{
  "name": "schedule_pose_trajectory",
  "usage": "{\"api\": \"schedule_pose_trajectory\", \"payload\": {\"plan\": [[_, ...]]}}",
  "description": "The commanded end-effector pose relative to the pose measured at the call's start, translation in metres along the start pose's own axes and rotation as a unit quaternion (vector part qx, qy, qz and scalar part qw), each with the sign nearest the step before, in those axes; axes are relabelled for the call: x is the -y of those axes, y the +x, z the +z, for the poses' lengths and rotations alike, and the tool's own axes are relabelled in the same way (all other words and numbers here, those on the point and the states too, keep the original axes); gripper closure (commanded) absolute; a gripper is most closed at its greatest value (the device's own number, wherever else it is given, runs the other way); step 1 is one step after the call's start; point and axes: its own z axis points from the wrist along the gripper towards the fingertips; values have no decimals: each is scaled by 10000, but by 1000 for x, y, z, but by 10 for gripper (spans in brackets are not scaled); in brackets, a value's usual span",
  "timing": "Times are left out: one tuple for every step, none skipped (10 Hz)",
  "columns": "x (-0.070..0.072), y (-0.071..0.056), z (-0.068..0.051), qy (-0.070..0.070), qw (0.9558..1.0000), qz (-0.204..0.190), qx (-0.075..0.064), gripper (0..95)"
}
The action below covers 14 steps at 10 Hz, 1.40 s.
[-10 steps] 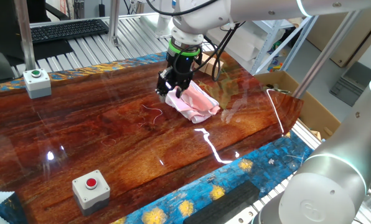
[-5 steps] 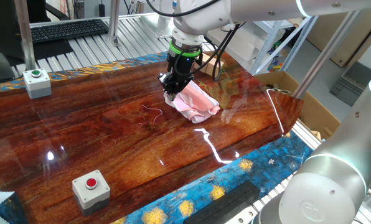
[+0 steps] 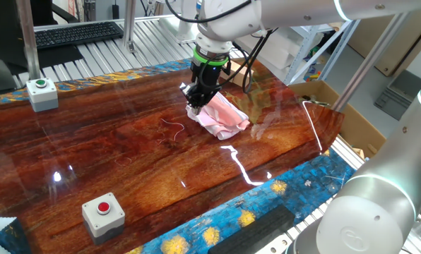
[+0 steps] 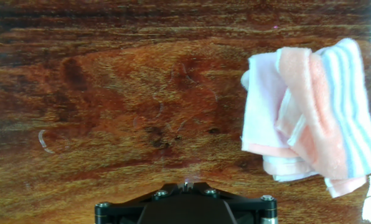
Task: Clean the table with a cloth
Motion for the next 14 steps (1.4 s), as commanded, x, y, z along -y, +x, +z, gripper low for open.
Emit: {"api": "schedule_pose_trajectory", "payload": {"plan": [[5,-1,2,59,10000,-41,-29,950],[10,-2,4,197,9998,19,-58,760],[12,-3,5,266,9996,32,-57,570],[20,-6,7,264,9996,12,-58,380],[28,-8,9,239,9997,-46,-65,380],[32,-9,10,234,9997,-68,-72,380],[38,-11,12,258,9996,-64,-73,380],[43,-13,13,260,9996,-67,-73,380],[45,-16,14,262,9996,-60,-71,190],[49,-18,15,266,9996,-63,-67,190],[54,-22,17,268,9996,-94,-65,190],[58,-25,18,270,9996,-113,-64,190],[60,-27,19,280,9995,-113,-65,190],[65,-31,20,288,9995,-134,-67,0]]}}
